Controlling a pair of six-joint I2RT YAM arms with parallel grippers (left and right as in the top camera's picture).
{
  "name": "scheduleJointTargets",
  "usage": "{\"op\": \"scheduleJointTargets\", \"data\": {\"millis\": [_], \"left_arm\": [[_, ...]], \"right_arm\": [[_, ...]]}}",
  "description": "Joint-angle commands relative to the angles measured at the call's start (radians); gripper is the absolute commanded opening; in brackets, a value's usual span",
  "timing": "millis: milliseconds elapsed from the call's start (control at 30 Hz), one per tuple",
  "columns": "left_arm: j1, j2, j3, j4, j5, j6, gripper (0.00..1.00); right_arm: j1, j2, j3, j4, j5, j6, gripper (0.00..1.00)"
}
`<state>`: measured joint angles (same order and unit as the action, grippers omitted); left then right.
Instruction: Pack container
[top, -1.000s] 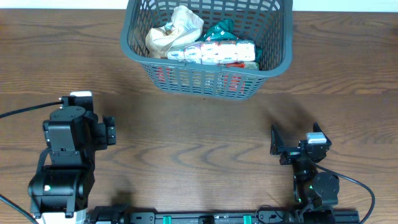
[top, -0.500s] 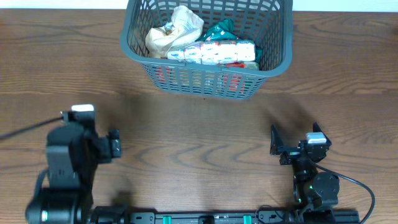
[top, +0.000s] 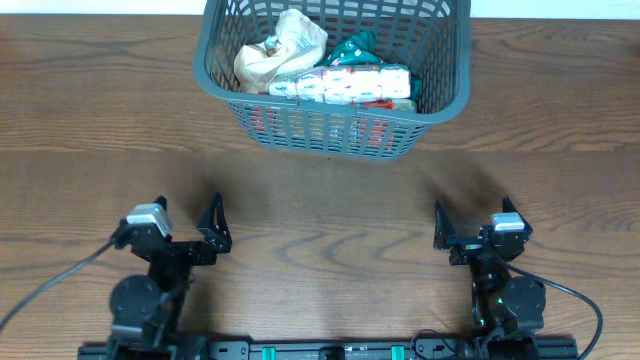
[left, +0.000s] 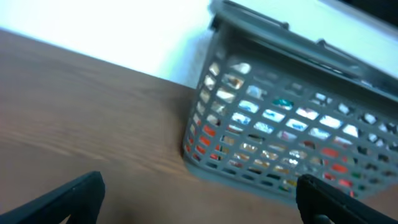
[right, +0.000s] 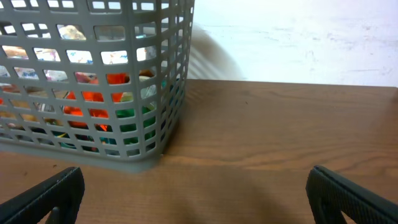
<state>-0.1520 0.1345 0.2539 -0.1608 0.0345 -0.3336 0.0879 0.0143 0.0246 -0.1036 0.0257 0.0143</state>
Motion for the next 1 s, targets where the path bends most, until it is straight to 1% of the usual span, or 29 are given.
{"op": "scheduleJointTargets", "data": {"millis": [0,67,167,233,333,400,500,567,633,967], "left_arm": [[-0.003,-0.085,-0.116,0.072,-0.046,-0.126,0.99],[-0.003,-0.127,-0.172,0.104,-0.046,-0.129,0.99],[-0.005,-0.132,-0.206,0.110,-0.045,-0.126,0.98],[-0.009,-0.132,-0.220,0.110,-0.044,-0.090,0.98],[-0.021,-0.132,-0.238,0.111,-0.040,-0.004,0.99],[-0.026,-0.132,-0.249,0.110,0.002,0.086,0.98],[-0.027,-0.132,-0.250,0.097,0.053,0.188,0.99],[-0.027,-0.132,-0.250,0.098,0.060,0.227,0.98],[-0.027,-0.132,-0.250,0.098,0.060,0.253,0.98],[-0.030,-0.132,-0.250,0.098,0.060,0.275,0.99]], "right_arm": [[-0.010,-0.009,-0.004,-0.001,-0.004,-0.004,0.99],[-0.010,-0.009,-0.004,-0.001,-0.004,-0.004,0.99],[-0.010,-0.009,-0.004,-0.001,-0.004,-0.003,0.99],[-0.010,-0.009,-0.004,-0.001,-0.004,-0.004,0.99],[-0.010,-0.009,-0.004,-0.001,-0.004,-0.004,0.99],[-0.010,-0.009,-0.004,-0.001,-0.004,-0.004,0.99],[-0.010,-0.009,-0.004,-0.001,-0.004,-0.003,0.99],[-0.010,-0.009,-0.004,-0.001,-0.004,-0.004,0.99],[-0.010,-0.009,-0.004,-0.001,-0.004,-0.004,0.99],[-0.010,-0.009,-0.004,-0.001,-0.004,-0.004,0.99]]}}
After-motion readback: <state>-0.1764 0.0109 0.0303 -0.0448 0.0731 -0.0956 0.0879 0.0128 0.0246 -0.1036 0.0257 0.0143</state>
